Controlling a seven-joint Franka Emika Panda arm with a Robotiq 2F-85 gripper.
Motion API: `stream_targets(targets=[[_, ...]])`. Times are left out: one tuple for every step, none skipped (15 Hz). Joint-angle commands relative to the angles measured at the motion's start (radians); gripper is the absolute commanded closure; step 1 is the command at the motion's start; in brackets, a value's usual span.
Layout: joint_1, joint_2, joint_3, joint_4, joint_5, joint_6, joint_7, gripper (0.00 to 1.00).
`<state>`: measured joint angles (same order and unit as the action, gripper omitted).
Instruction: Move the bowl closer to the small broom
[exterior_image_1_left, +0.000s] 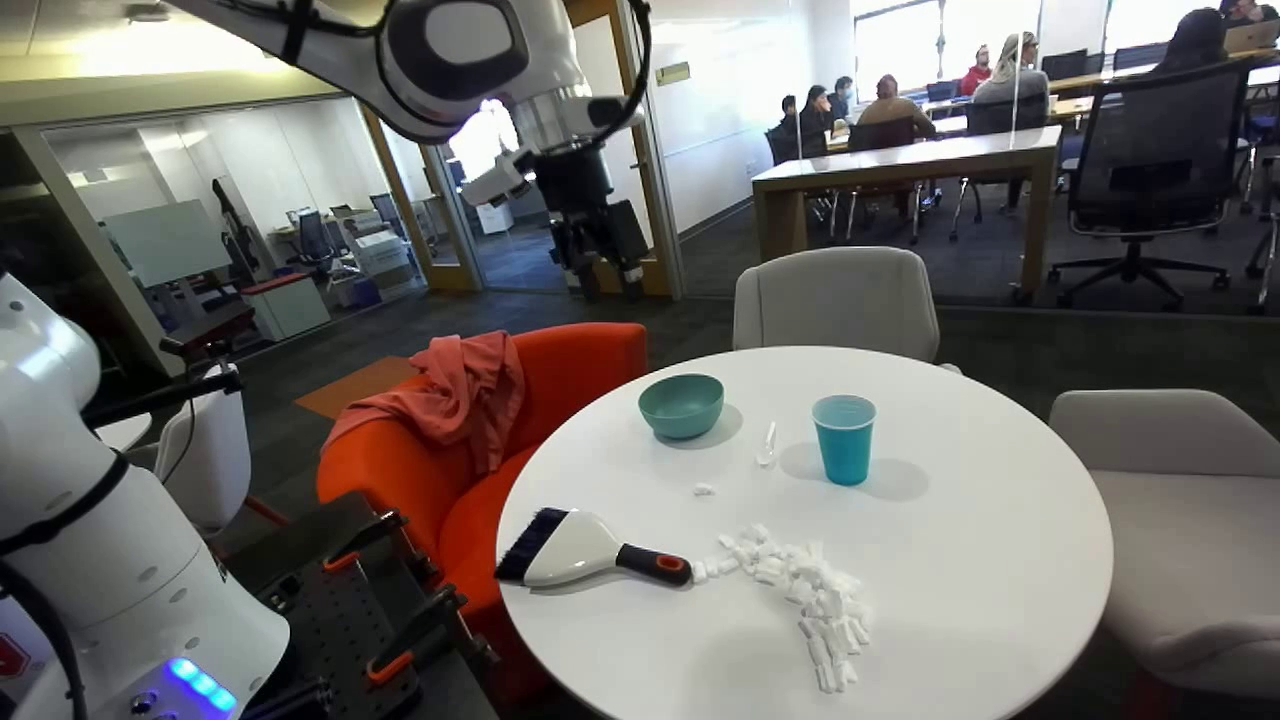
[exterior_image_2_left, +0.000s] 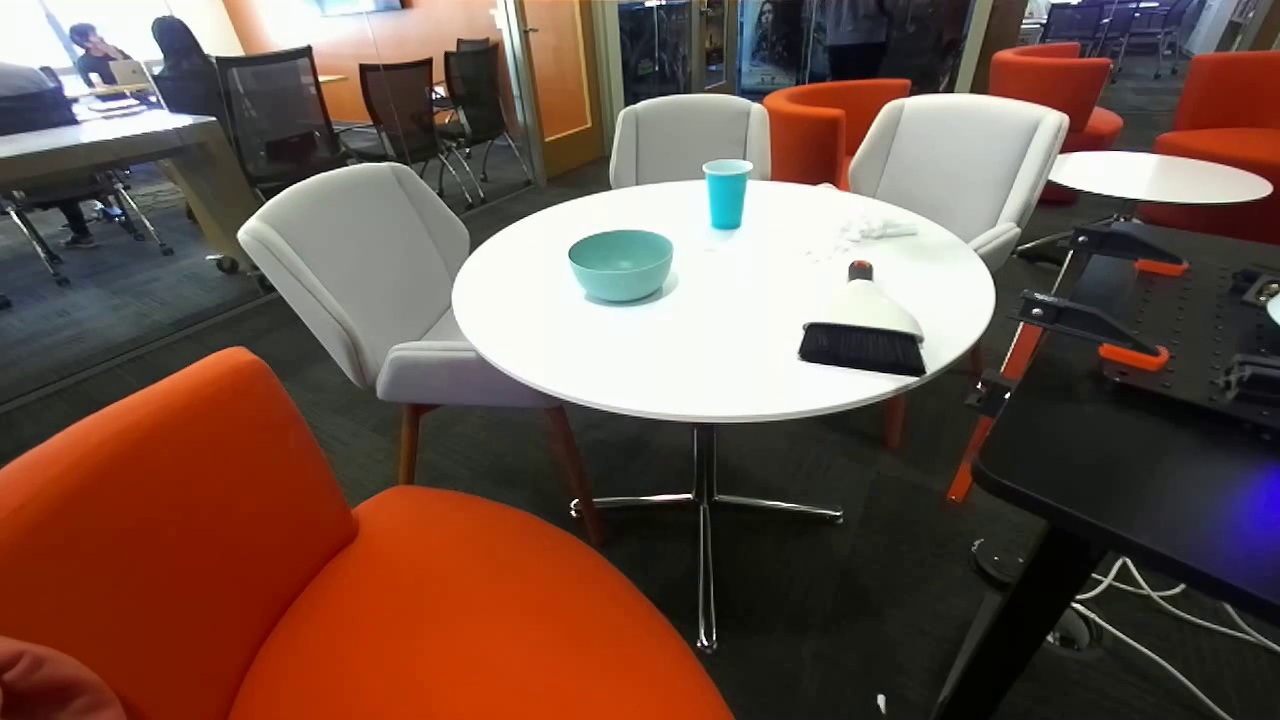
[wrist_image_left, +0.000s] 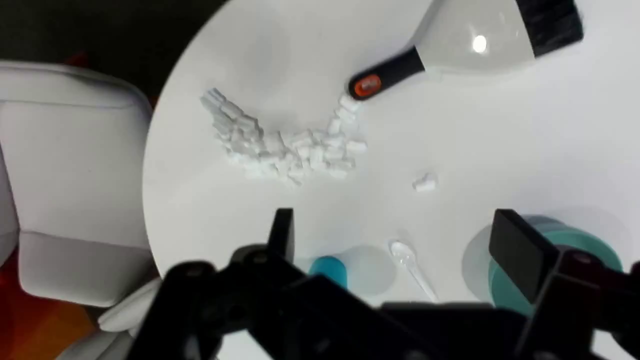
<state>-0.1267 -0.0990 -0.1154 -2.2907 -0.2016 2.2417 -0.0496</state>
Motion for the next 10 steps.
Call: stream_targets(targets=[[0.028, 0.216, 0.019, 0.104, 0.088, 0.218, 0.071, 0.00], [0.036, 0.270, 0.028, 0.131, 0.128, 0.278, 0.067, 0.00], [0.042, 0.326, 0.040, 0.158, 0.162, 0.348, 0.061, 0.00], [0.044, 0.381, 0.056, 0.188, 0.209, 0.412, 0.047, 0.00], [0.044, 0.433, 0.074, 0.219, 0.245, 0.468, 0.036, 0.00], [0.042, 0.481, 0.093, 0.250, 0.270, 0.511, 0.030, 0.00], [0.037, 0.531, 0.114, 0.288, 0.294, 0.545, 0.022, 0.00], [0.031, 0.576, 0.135, 0.322, 0.313, 0.566, 0.015, 0.00], [0.016, 0.617, 0.161, 0.361, 0.339, 0.566, 0.003, 0.00], [0.004, 0.640, 0.181, 0.386, 0.356, 0.553, -0.006, 0.00]])
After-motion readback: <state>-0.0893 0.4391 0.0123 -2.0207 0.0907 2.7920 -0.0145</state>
